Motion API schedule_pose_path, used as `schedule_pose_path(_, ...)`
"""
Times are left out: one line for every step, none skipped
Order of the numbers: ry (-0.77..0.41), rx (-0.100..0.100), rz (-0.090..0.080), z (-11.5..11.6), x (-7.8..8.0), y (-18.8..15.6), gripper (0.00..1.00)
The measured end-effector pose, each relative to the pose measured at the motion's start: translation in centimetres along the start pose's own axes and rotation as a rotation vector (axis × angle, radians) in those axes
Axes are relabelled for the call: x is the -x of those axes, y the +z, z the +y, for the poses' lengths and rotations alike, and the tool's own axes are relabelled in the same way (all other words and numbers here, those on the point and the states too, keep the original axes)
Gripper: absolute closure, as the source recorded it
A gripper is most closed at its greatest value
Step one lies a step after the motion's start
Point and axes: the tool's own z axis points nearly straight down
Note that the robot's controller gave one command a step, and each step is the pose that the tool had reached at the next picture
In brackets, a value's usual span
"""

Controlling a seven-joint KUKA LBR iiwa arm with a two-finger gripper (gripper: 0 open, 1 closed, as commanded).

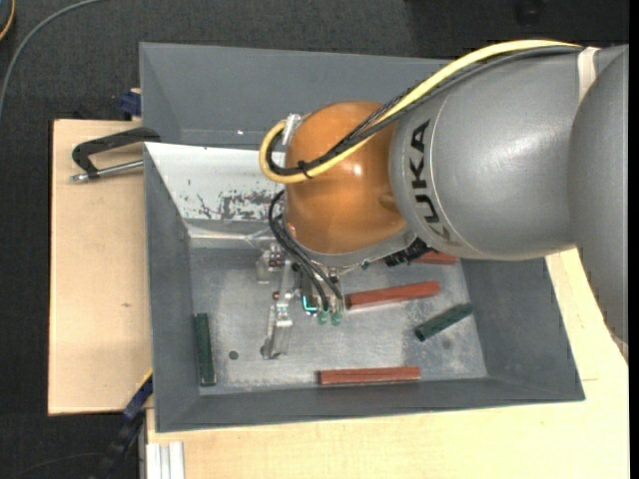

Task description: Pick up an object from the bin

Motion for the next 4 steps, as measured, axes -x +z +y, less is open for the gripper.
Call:
schedule_pose_path(-0.098, -0.003, -0.002, -8.5, 1.9, 12.0, 0.0)
schedule_pose_path(-0.71, -0.003, -0.015, -13.9, 3.5, 11.5, 0.0)
schedule_pose_path(-0.704, -0.007, -0.019, -18.3, 9.0, 11.4, 0.0)
schedule_pose_path(-0.709, 0.0, -0.012, -17.9, 8.7, 11.5, 1.0)
